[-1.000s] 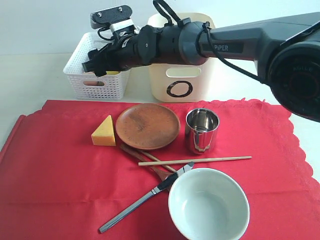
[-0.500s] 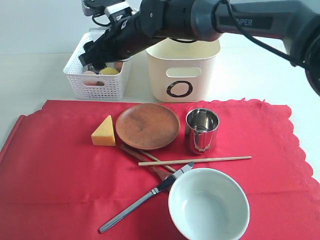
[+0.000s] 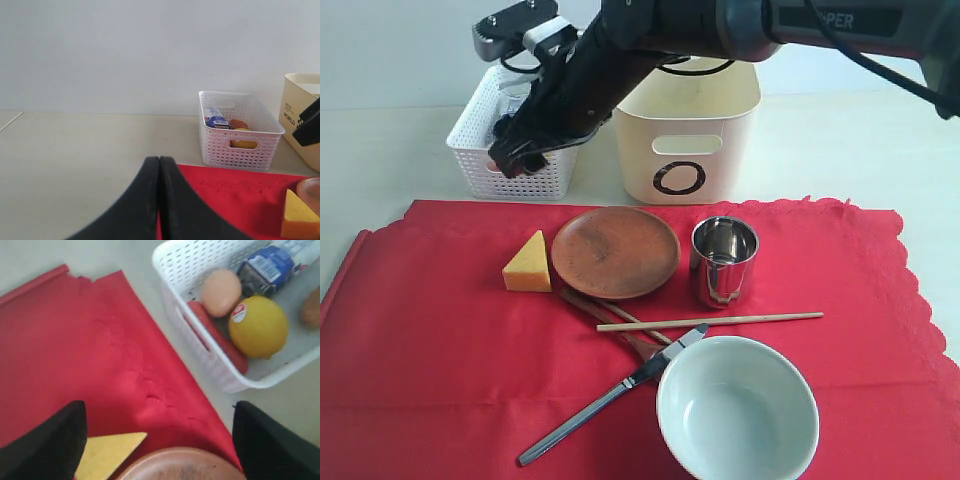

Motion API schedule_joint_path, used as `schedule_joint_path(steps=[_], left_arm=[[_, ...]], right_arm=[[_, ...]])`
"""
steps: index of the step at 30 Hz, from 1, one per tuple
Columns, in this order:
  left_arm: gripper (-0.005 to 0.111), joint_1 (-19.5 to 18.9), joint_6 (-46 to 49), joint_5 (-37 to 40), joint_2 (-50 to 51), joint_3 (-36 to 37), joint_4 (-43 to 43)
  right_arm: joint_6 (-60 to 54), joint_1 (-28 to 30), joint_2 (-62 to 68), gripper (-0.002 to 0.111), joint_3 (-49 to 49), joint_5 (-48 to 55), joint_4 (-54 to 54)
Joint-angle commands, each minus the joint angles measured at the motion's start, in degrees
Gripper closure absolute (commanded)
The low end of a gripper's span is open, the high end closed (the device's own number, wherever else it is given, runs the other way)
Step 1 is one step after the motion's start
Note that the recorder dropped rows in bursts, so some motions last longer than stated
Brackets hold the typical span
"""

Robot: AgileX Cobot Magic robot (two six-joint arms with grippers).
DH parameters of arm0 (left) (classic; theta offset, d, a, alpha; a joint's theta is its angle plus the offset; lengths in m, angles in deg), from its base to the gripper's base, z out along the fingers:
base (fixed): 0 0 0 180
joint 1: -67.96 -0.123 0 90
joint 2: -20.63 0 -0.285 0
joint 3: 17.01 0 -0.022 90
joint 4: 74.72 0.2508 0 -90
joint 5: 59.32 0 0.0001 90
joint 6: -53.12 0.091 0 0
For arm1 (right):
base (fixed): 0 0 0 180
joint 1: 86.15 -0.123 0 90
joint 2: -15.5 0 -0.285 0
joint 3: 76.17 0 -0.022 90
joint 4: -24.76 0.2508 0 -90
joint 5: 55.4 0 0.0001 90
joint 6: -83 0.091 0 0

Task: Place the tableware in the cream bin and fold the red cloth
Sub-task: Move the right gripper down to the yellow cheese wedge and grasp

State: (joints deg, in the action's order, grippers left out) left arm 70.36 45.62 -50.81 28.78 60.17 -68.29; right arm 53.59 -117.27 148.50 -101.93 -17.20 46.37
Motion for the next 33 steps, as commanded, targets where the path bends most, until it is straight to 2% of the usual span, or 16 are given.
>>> schedule_joint_path(steps=[1, 7, 15, 24, 27, 33], left_arm=[[0.105, -0.12, -0.03, -0.26, -0.36, 0.03, -0.06], [0.105, -0.12, -0.16, -0.26, -0.36, 0.03, -0.06], [0.105, -0.12, -0.05, -0.26, -0.36, 0.03, -0.06], [0.105, -0.12, -0.15, -0.26, -0.36, 0.03, -0.06], [0.105, -0.12, -0.15, -0.26, -0.36, 0.03, -0.06], [0.105, -0.12, -0.04, -0.26, -0.36, 0.03, -0.06]], right_arm=[[-6.08, -2.39, -0.24, 0.032, 2.28, 2.51, 0.74], [-6.98, -4.87, 2.83, 0.032, 2.78, 1.60, 0.17], [-6.08, -4.85, 7.61, 0.026, 2.78, -1.60, -4.26], [-9.18, -4.85, 10.85, 0.028, 2.78, -2.97, -4.60], [-9.18, -4.85, 10.85, 0.034, 2.78, -2.97, -4.60], [-8.95, -4.85, 10.85, 0.064, 2.78, -3.26, -4.60]])
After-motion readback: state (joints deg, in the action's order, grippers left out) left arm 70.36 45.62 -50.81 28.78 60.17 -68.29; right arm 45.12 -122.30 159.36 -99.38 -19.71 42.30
